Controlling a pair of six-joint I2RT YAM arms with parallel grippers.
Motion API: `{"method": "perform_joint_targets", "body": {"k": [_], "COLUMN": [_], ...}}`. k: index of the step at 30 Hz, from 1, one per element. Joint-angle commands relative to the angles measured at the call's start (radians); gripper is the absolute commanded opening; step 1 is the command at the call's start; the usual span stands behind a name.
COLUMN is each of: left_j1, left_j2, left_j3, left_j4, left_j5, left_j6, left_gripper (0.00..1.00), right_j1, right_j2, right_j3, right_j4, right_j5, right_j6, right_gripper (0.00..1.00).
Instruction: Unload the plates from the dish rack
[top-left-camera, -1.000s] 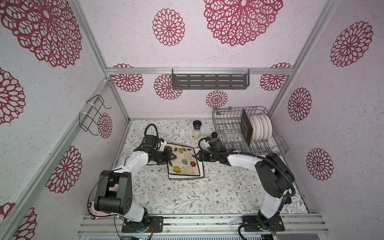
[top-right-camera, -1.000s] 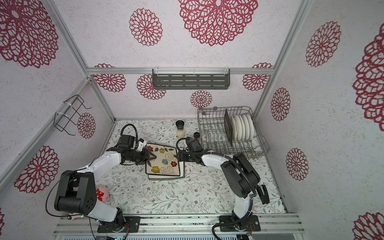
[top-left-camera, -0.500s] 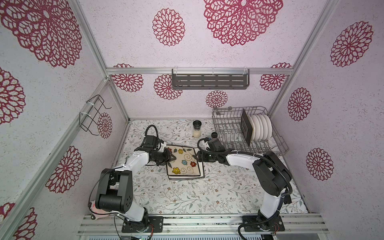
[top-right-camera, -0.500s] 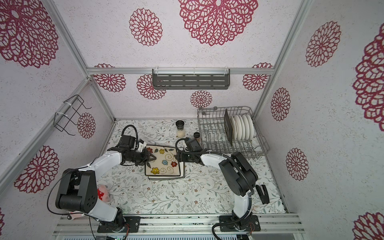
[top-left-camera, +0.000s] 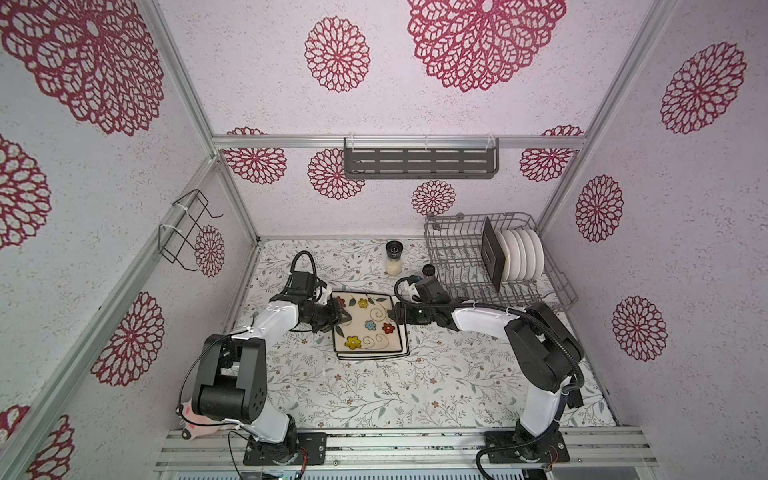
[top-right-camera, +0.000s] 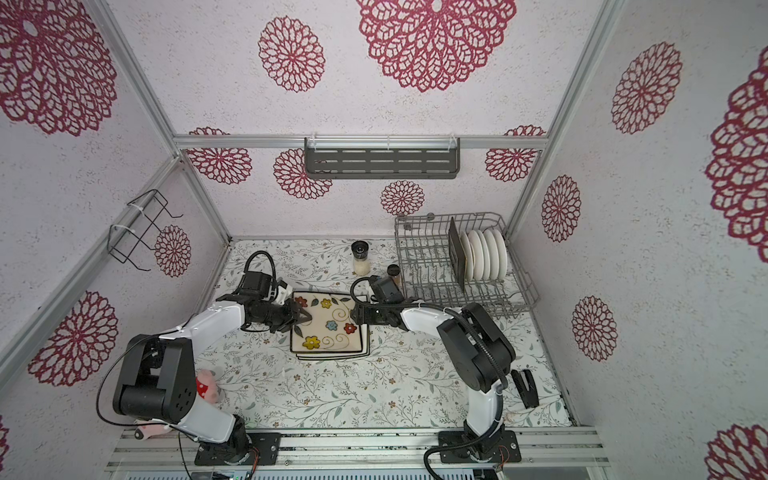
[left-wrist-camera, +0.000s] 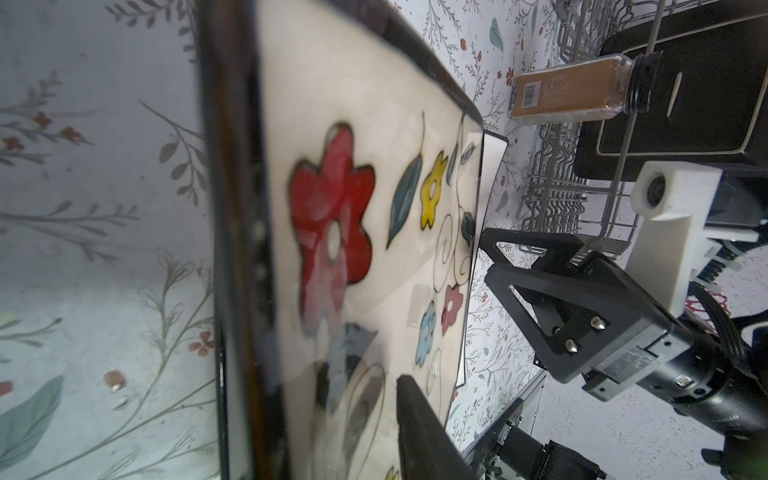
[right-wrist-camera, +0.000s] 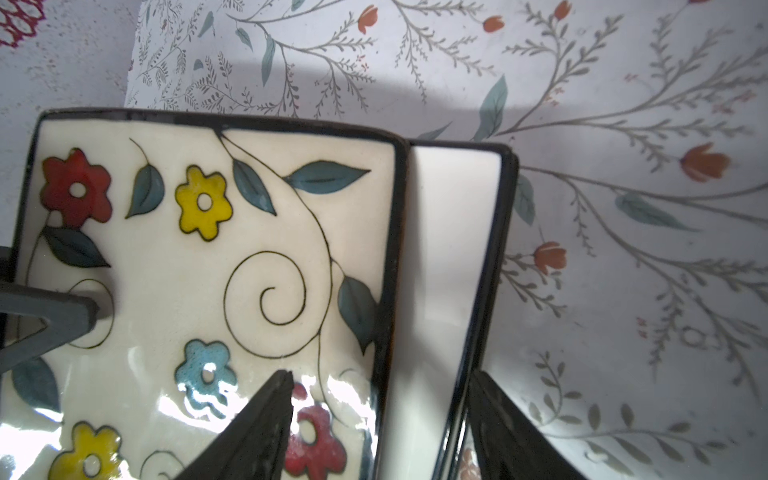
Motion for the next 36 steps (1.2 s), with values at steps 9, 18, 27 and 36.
{"method": "perform_joint_targets", "body": {"k": [9, 18, 27, 36], "left_j1": [-0.008, -0.007, -0.007, -0.009], "left_j2": [0.023, 0.039, 0.063, 0.073], "left_j3": [0.014, 0.012, 0.018, 0.023], "left_j4": [0.055, 0.057, 0.054, 0.034], "left_j5": [0.022, 0.012, -0.005, -0.034], "left_j6": [0.023, 0.024, 0.025, 0.034], "left_gripper": [0.35, 0.35, 0.35, 0.36], "right_j1": [-0.005, -0.005, -0.005, -0.005], "right_j2": [0.009, 0.015, 0.018, 0.022], "right_j3": [0.034, 0.035, 0.035, 0.033], "right_j4": [-0.003, -0.005, -0.004, 0.000], "right_j5": [-0.033, -0.046, -0.052, -0.059], "right_j6": [-0.021, -0.027, -0.031, -0.033], "right_gripper": [0.65, 0.63, 0.63, 0.62]}}
